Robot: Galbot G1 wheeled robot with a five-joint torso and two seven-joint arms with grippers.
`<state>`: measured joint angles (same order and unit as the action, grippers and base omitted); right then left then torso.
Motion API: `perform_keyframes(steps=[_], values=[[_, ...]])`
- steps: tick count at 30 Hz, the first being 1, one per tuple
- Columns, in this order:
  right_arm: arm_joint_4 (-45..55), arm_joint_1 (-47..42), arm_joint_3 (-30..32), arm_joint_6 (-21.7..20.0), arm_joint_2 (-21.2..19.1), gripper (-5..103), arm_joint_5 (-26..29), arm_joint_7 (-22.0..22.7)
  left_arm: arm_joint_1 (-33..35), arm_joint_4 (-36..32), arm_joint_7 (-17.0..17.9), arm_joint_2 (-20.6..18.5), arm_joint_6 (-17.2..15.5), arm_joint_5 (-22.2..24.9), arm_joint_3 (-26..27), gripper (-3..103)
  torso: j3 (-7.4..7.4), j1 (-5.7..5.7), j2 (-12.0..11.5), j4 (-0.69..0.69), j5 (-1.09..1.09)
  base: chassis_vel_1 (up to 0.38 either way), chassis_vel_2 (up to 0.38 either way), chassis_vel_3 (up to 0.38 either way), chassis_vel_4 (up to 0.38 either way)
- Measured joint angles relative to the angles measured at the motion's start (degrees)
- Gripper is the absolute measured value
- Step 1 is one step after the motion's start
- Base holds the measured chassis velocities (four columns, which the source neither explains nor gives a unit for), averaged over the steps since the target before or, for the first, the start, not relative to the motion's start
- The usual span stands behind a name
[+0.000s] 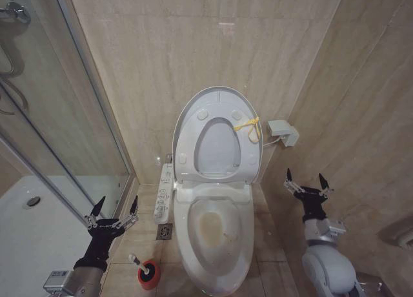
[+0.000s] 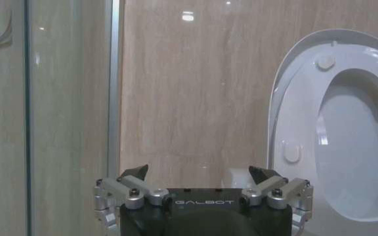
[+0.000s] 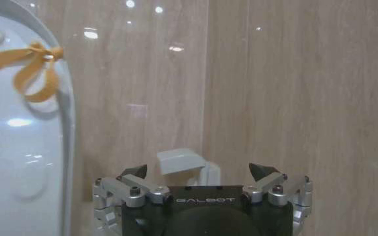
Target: Open the toilet lid, clean the toilet bowl with a toilet brush, close the toilet lid, and flush.
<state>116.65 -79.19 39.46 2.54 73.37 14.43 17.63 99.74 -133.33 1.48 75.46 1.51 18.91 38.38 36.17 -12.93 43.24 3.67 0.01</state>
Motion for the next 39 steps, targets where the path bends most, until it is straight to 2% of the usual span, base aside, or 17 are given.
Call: perform_keyframes(steps=[8,9,21,22,26,33,39], values=[[-7.78,9.83,-1.47,-0.32,-4.35,100,1.46,2.14,-0.01,0.00,0.00,0.00,0.00,0.00,0.00,100,0.01,-0.03,-0.01,0.00,0.01,0.000,0.000,0.000,0.000],[-11.80,13.90,-2.60,-0.11,-5.63,100,1.90,2.56,-0.02,0.00,0.00,0.00,0.00,0.00,0.00,100,0.01,-0.04,-0.01,-0.01,0.00,0.000,0.000,0.000,0.000],[-24.18,29.30,-8.30,-1.12,-9.81,100,2.73,3.43,-0.02,0.00,0.00,0.00,0.00,0.00,0.01,100,0.02,-0.04,-0.01,0.01,0.00,0.000,0.000,0.000,0.000],[-24.18,29.30,-8.30,-1.12,-9.81,100,2.73,3.43,-0.02,0.00,0.00,0.00,0.00,0.00,0.01,100,0.02,-0.04,-0.01,0.01,0.00,0.000,0.000,0.000,0.000],[-31.52,38.74,-12.53,-0.14,-10.06,100,2.47,3.52,-0.02,0.00,0.00,0.00,0.00,0.00,0.00,100,0.02,-0.04,-0.01,-0.02,-0.01,0.000,0.000,0.000,0.000],[-37.56,45.30,-16.72,0.83,-9.20,100,2.32,3.46,-0.01,0.00,0.00,0.00,0.00,0.00,0.00,100,0.02,-0.04,-0.01,0.01,-0.01,0.000,0.000,0.000,0.000],[-41.94,50.81,-21.29,0.87,-7.55,100,1.77,3.70,-0.02,0.00,0.00,0.00,0.00,0.00,0.00,100,0.01,-0.03,-0.01,-0.01,-0.01,0.000,0.000,0.000,0.000]])
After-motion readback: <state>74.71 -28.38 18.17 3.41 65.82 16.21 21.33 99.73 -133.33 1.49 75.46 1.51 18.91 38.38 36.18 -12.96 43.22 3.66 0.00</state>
